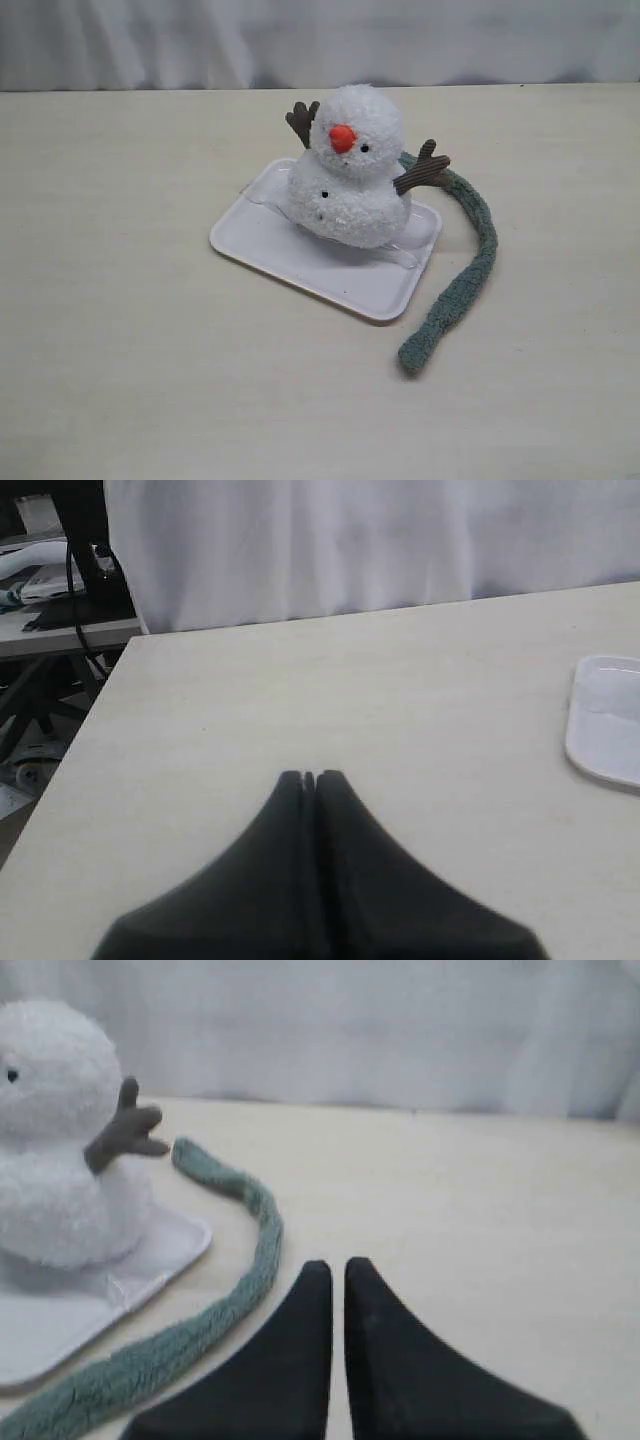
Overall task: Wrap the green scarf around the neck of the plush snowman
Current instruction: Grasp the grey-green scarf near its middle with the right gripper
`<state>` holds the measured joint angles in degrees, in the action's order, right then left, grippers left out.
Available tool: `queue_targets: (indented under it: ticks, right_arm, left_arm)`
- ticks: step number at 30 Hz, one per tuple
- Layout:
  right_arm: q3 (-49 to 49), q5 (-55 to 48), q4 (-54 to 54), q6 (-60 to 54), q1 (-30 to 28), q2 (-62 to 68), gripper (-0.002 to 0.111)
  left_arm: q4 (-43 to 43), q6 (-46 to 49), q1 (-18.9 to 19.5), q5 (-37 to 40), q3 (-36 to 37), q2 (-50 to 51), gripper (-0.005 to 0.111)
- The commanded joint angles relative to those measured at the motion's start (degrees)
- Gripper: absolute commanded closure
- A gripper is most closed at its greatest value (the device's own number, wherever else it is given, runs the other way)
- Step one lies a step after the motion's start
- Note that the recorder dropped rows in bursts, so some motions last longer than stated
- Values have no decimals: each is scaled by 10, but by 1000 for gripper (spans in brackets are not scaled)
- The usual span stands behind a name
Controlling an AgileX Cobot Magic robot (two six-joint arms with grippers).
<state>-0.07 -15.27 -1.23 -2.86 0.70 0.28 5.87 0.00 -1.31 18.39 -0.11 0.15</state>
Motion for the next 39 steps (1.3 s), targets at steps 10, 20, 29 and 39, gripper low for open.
queue_targets:
  ticks: [10, 20, 29, 39]
  right_arm:
    - [1, 499, 51, 205, 1, -3, 104]
    - [-236, 158, -113, 323, 1, 152, 65]
    - [-428, -95, 20, 154, 1, 531, 42]
    - [-623, -176, 157, -38, 1, 1021, 42]
  left_arm:
    - [1, 0, 2, -7, 1, -1, 107]
    - [1, 0, 2, -7, 1, -1, 107]
    - [1, 0, 2, -7, 1, -1, 107]
    - [1, 0, 2, -7, 1, -1, 107]
